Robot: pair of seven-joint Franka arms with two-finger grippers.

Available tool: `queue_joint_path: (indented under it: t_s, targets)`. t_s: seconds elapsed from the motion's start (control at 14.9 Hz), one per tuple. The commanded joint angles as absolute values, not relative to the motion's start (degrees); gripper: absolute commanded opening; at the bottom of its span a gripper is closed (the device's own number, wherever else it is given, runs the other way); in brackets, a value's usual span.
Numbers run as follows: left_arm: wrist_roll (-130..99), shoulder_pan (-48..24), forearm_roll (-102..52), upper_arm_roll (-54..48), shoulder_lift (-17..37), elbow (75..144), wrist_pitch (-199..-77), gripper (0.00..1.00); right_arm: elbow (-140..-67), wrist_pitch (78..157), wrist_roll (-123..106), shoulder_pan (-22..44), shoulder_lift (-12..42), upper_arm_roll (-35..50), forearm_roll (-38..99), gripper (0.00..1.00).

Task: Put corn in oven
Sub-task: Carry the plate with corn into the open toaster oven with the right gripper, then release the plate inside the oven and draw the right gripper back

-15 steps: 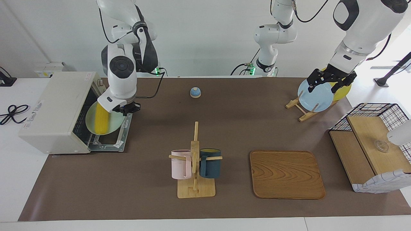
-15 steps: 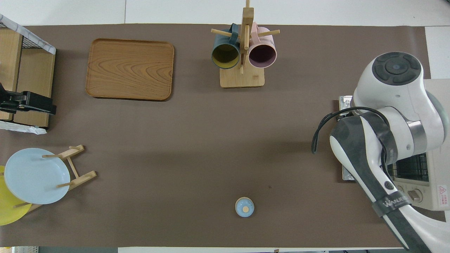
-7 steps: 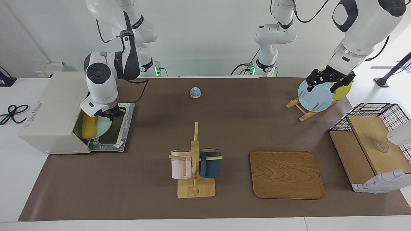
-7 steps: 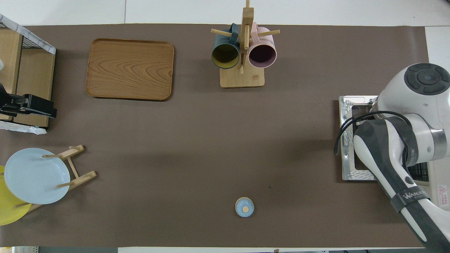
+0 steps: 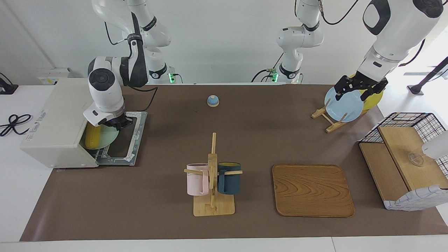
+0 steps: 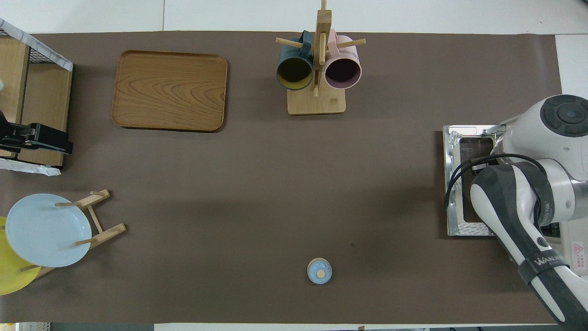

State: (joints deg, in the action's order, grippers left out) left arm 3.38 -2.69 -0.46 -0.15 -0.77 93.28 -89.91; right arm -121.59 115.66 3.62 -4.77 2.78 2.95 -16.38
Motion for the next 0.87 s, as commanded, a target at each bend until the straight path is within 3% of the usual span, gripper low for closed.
queue_joint_path:
  t_s: [0.0, 0.13, 0.4, 0.81]
  targets:
    - [2.9, -2.4, 0.8, -0.4, -1.7, 93.8, -89.7, 1.0, -126.3, 118.5, 1.8, -7.0, 0.3, 3.8, -16.7, 0.0]
    - [2.9, -2.5, 0.8, -0.4, -1.7, 93.8, -89.7, 1.0, -126.4, 118.5, 1.8, -6.9, 0.2, 3.8, -16.6, 0.01]
    - [2.9, -2.5, 0.8, -0.4, -1.7, 93.8, -89.6, 1.0, -125.7, 118.2, 2.1, -6.2, 0.3, 3.8, -16.6, 0.13]
    - [2.9, -2.5, 0.8, -0.4, -1.7, 93.8, -89.7, 1.0, -123.2, 115.1, 2.2, -4.9, 0.5, 4.0, -15.3, 0.19]
